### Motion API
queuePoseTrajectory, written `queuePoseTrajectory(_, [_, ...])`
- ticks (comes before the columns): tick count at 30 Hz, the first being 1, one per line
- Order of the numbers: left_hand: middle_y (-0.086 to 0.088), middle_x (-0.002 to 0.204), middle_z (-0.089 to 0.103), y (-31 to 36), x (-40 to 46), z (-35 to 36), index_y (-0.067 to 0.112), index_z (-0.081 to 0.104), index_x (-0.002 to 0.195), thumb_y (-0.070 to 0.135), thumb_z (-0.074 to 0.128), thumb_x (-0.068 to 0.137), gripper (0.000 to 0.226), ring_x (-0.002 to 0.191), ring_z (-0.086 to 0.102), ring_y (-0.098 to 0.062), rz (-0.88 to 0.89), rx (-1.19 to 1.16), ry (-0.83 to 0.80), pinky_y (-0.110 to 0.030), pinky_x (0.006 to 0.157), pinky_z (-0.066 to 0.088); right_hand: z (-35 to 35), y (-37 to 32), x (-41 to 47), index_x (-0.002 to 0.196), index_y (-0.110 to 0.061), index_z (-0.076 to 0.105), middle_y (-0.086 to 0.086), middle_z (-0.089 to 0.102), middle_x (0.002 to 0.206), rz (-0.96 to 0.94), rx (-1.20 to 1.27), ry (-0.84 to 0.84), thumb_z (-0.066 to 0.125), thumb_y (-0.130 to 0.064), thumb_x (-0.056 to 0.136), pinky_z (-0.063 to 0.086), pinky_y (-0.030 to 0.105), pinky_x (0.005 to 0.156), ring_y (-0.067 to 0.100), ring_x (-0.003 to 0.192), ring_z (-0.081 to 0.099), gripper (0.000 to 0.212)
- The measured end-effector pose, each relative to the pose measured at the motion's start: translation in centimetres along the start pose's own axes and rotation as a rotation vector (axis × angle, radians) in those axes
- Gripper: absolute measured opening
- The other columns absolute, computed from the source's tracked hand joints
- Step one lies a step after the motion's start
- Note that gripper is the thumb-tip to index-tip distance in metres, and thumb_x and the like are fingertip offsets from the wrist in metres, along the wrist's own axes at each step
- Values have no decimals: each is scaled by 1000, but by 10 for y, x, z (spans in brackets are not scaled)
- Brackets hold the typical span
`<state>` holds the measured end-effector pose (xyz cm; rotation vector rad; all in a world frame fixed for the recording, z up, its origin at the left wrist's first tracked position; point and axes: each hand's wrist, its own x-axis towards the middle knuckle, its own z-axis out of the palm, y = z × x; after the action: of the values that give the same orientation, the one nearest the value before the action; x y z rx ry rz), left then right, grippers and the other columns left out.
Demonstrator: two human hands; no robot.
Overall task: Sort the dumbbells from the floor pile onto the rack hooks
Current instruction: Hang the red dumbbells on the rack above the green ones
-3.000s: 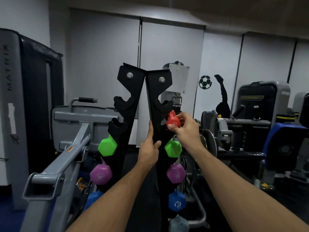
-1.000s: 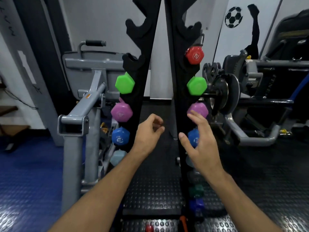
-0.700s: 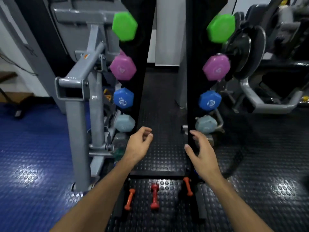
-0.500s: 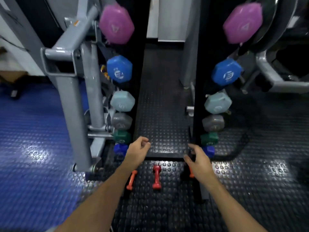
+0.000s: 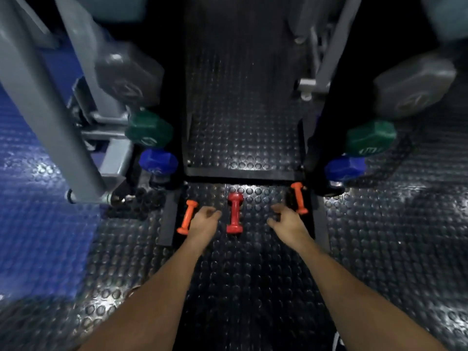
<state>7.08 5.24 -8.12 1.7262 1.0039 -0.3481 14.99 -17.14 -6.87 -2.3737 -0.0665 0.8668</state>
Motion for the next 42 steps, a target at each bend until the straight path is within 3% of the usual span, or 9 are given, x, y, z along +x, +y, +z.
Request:
queuePoseTrajectory(5, [-1,96,65,-34,33,32,17,63,121,29,55,100,25,88,59,-20,-224,-237,7,-34,77,47,31,-5,57,141,-18,58,3,68,123,-81,-27,-28,62,-26,99,49,26,77,17,94,67,42])
queuePoseTrajectory(7, [-2,97,62,-43,45,46,16,61,125,27,52,101,27,89,58,-22,-320,-317,-6,-36,75,49,46,-9,80,135,-15,62,5,68,126,-131,-93,-41,61,-25,100,51,30,88,22,108,67,37])
queuePoseTrajectory(10, [-12,126,60,-48,56,62,14,55,135,29,50,104,34,97,60,-28,-486,-424,-47,-41,78,54,62,-18,107,124,-12,66,10,67,123,-194,-133,-55,62,-20,99,49,37,96,29,114,63,27])
queuePoseTrajectory(16, [-27,128,55,-55,72,76,5,50,141,24,54,105,41,113,62,-37,-616,-578,-212,-52,99,54,76,-30,149,148,-18,53,12,56,142,-254,-287,-166,61,-16,101,40,34,106,31,131,54,48])
queuePoseTrajectory(22, [-21,114,70,-57,80,88,-2,67,118,12,72,94,29,100,70,-31,-545,-669,-192,-41,83,62,90,-26,159,147,-20,55,13,56,129,-270,-357,-153,72,-24,96,44,35,104,31,119,59,54])
queuePoseTrajectory(28, [-17,104,72,-64,76,91,-6,68,113,-5,75,84,29,91,70,-23,-565,-600,-137,-35,66,59,89,-13,153,107,-14,61,-3,54,97,-225,-206,-64,75,-17,93,38,20,72,17,89,58,20])
queuePoseTrajectory(34, [-12,88,68,-54,73,79,6,53,113,-8,68,86,33,69,65,-20,-417,-473,-116,-34,67,55,69,3,135,88,-19,49,-8,56,76,-244,-90,-45,76,-18,92,36,25,63,9,67,52,27])
queuePoseTrajectory(37, [-9,87,69,-41,68,62,13,53,115,2,70,87,35,66,63,-15,-276,-404,-117,-28,59,47,52,-2,126,79,-29,40,-10,55,75,-227,-8,12,77,-22,91,35,23,60,5,63,47,39])
queuePoseTrajectory(42, [-6,93,70,-9,49,24,17,61,115,13,72,87,31,80,66,-19,-90,-400,-149,-34,68,52,26,-25,93,95,-28,49,5,72,89,-178,149,60,71,-32,96,56,34,61,16,68,69,22])
